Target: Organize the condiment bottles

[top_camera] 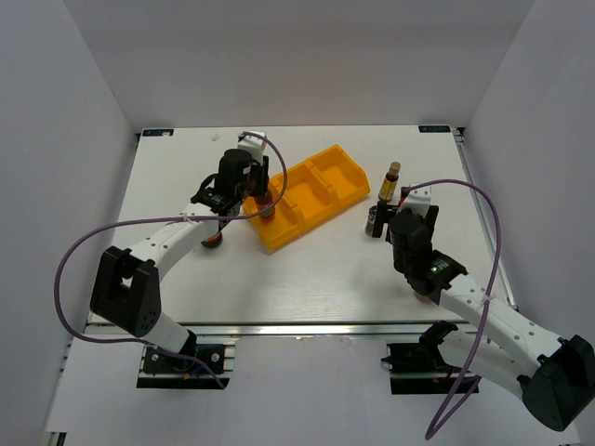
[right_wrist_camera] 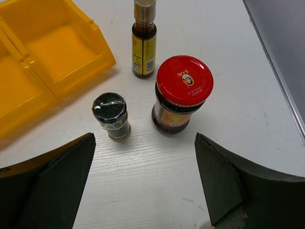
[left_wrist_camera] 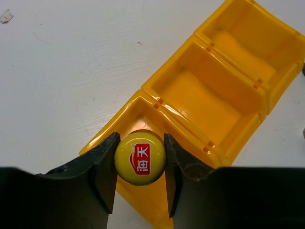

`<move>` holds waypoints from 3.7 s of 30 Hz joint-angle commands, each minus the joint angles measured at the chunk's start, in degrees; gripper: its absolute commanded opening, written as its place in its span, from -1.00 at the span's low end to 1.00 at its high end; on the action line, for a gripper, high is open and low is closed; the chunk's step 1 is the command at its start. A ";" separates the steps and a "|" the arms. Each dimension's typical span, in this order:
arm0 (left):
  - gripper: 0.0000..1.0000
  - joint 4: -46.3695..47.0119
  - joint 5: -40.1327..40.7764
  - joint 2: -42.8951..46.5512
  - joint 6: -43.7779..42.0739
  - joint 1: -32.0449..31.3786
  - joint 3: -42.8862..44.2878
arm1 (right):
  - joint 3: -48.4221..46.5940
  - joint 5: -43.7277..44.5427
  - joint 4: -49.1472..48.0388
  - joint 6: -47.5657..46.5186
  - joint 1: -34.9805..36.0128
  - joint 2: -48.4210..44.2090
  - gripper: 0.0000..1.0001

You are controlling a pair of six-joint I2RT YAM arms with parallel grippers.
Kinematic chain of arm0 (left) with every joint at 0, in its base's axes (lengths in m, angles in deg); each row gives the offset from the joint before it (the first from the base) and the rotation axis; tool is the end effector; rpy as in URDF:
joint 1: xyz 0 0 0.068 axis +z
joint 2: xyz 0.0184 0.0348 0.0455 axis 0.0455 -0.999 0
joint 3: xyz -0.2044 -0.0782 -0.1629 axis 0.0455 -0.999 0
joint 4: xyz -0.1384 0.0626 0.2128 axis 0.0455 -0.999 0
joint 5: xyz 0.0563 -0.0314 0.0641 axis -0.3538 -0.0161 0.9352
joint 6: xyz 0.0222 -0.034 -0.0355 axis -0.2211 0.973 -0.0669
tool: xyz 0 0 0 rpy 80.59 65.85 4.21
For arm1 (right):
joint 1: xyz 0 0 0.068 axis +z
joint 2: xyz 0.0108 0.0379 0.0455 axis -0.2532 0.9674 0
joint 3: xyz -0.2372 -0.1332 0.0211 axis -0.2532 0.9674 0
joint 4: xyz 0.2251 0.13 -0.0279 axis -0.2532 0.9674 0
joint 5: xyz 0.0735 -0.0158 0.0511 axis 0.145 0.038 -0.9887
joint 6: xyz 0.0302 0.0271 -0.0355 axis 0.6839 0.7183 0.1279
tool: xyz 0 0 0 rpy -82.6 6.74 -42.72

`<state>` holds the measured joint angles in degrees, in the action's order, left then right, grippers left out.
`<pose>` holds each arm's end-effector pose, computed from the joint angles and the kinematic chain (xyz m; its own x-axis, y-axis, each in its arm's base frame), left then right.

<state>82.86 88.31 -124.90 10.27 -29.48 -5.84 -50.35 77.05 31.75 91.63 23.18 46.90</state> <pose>0.3165 -0.1540 0.2911 -0.4419 0.0927 -0.8923 0.2688 0.9626 -0.0331 0.1740 0.1030 0.2740 -0.2363 0.0149 -0.9716 0.1590 0.9870 -0.0235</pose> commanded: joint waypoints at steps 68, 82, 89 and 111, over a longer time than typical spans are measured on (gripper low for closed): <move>0.96 -0.43 20.34 35.92 14.81 -0.20 -21.71 | -44.71 -19.59 -5.92 -5.91 -24.31 55.04 0.07; 0.96 -0.08 18.41 34.25 14.46 -0.20 -21.53 | -45.15 -21.26 -6.72 -7.32 -24.40 55.13 -0.77; 0.96 -1.66 18.50 36.97 16.22 -0.20 -21.97 | -47.61 -24.15 -3.82 -10.14 -23.96 49.07 -0.86; 0.96 -9.93 24.21 42.15 23.34 -0.20 -23.72 | -38.12 -44.62 -5.74 -14.53 0.91 29.90 -0.95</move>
<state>74.90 110.06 -84.55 32.15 -29.48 -29.01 -88.66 38.65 31.51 76.77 22.41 79.73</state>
